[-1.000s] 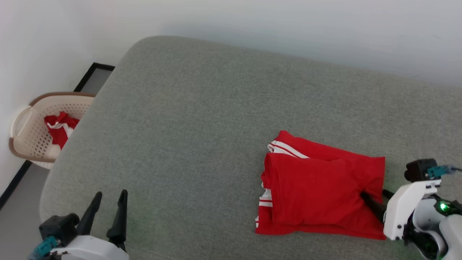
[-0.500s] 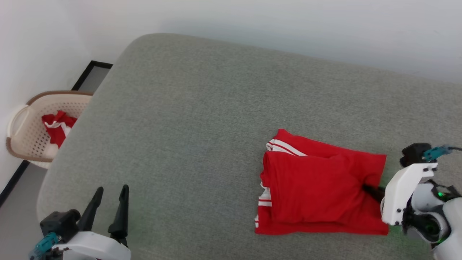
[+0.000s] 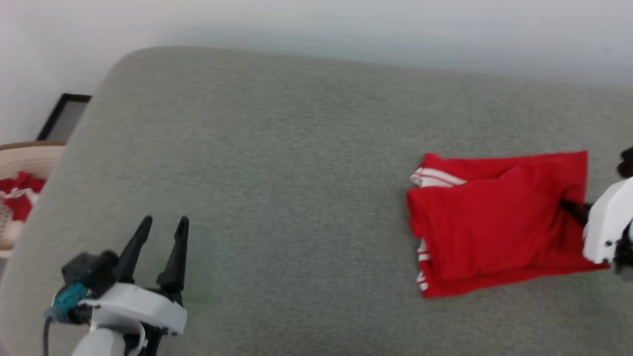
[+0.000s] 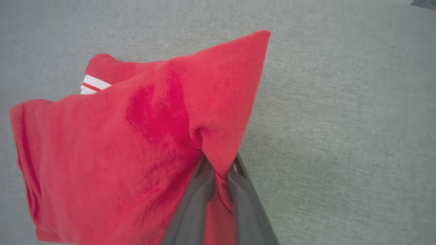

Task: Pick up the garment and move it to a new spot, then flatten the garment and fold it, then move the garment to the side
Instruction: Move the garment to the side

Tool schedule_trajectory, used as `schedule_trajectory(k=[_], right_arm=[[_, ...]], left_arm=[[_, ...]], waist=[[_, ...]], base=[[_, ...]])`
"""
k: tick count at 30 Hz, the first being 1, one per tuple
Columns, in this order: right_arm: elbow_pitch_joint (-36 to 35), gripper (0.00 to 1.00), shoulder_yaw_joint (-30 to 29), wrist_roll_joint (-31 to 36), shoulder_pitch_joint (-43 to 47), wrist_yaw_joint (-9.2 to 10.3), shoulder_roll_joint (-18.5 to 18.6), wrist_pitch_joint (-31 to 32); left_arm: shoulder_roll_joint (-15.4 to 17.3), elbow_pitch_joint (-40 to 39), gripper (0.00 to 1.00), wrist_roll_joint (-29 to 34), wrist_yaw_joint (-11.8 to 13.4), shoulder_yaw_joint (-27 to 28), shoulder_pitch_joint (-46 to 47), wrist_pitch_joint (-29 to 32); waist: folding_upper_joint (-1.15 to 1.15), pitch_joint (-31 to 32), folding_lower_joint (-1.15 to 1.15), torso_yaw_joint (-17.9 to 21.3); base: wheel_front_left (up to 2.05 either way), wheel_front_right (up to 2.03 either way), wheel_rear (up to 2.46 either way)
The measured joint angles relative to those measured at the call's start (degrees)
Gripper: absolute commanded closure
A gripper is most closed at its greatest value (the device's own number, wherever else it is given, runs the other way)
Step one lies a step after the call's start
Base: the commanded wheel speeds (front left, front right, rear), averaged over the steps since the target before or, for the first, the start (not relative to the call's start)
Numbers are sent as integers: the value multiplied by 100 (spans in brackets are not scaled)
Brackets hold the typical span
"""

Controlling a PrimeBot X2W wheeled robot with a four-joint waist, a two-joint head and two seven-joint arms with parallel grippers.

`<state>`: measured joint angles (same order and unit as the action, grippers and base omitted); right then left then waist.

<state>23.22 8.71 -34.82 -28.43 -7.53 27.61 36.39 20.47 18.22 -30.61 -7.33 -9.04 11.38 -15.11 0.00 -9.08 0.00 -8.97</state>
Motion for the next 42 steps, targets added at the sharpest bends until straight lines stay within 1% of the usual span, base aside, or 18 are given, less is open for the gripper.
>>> schedule_trajectory(k=[8, 11, 17, 22, 29, 36, 42], right_arm=[[-5, 100, -16, 218, -443, 0, 439, -114], [69, 100, 16, 268, -615, 0, 593, -218], [263, 100, 235, 331, -968, 0, 916, -482], [455, 100, 376, 424, -1274, 0, 1210, -738], [837, 100, 679, 749, -1720, 0, 1644, -1362], [1372, 100, 1054, 1084, -2117, -1, 1797, -1847], [1974, 100, 1214, 1394, -2414, -1, 1804, -2288]], left_arm=[[92, -42, 0, 38, 0, -299, 503, -1], [182, -2, 0, 33, 0, -432, 730, -1], [330, 47, 0, -29, 0, -703, 1133, -1], [411, 69, 0, -71, 0, -886, 1390, -1], [483, 84, 0, -108, -1, -1176, 1734, -1], [535, 81, 0, -165, -1, -1389, 2033, -1], [549, 63, 0, -198, -1, -1550, 2253, -1]], waist=[[0, -262, 0, 609], [0, -382, 0, 845], [0, -645, 0, 1286], [0, -900, 0, 1579], [0, -1290, 0, 1850], [0, -1633, 0, 2016], [0, -1870, 0, 2005]], base=[[0, 0, 0], [0, 0, 0], [0, 0, 0], [0, 0, 0], [0, 0, 0], [0, 0, 0], [0, 0, 0]])
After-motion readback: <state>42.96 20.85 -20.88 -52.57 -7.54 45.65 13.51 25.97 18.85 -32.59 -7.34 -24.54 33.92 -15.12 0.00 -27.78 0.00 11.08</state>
